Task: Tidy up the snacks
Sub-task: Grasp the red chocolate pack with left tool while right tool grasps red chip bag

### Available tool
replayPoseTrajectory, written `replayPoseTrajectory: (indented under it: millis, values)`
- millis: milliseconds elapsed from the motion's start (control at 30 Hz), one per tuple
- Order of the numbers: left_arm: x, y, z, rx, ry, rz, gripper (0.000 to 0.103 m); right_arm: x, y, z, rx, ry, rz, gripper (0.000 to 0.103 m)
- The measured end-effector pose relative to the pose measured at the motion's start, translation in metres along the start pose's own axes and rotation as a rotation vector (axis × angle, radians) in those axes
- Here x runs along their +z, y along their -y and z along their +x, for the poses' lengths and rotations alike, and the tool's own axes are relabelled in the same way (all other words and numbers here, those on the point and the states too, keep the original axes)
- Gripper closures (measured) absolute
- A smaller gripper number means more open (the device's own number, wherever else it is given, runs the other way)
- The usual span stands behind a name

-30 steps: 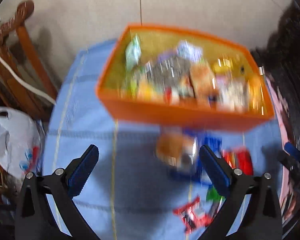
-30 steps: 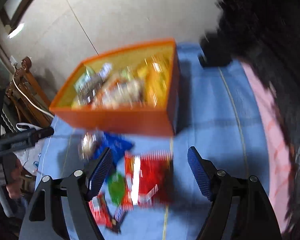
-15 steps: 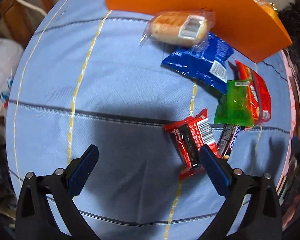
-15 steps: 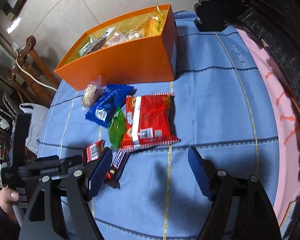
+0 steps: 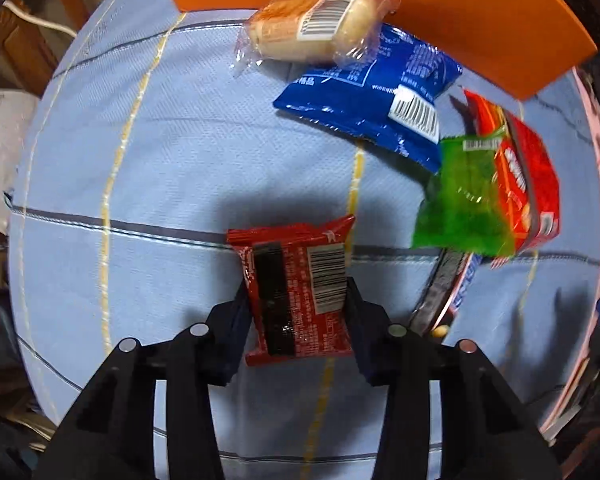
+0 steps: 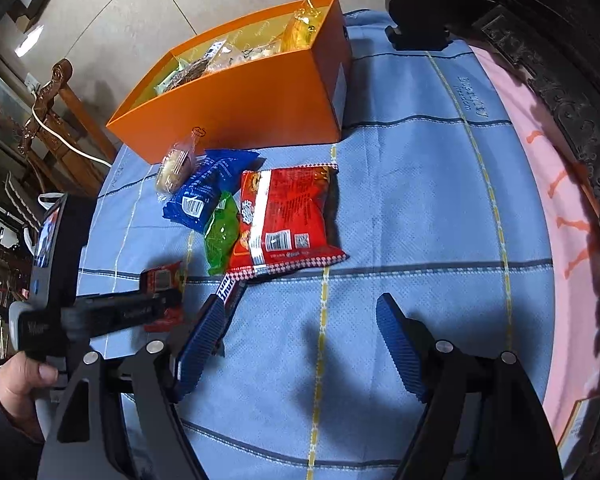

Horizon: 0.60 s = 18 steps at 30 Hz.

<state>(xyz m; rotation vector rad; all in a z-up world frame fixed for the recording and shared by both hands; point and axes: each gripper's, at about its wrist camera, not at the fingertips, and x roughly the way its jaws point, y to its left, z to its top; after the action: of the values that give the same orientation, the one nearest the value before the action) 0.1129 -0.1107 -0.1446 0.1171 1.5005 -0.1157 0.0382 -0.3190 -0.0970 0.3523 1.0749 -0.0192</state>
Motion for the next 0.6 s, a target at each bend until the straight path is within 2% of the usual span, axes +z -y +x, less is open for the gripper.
replayPoseTrajectory:
  millis: [200, 367, 467, 600]
  values:
    - [-0.007, -0.026, 0.0, 0.05, 0.011, -0.016, 0.06, 0.023, -0.024, 0.03, -0.032, -0.014, -0.091, 0.024]
    - [-0.002, -0.047, 0.002, 0.028, 0.006, -0.048, 0.06, 0.031, -0.047, 0.074, -0.147, -0.064, -0.239, 0.025]
    - [0.003, -0.056, 0.005, 0.006, 0.005, -0.056, 0.06, 0.037, -0.044, 0.083, -0.152, -0.073, -0.226, 0.025]
    - [0.021, -0.074, 0.008, 0.03, 0.026, -0.033, 0.059, 0.046, -0.045, 0.098, -0.198, -0.077, -0.25, 0.027]
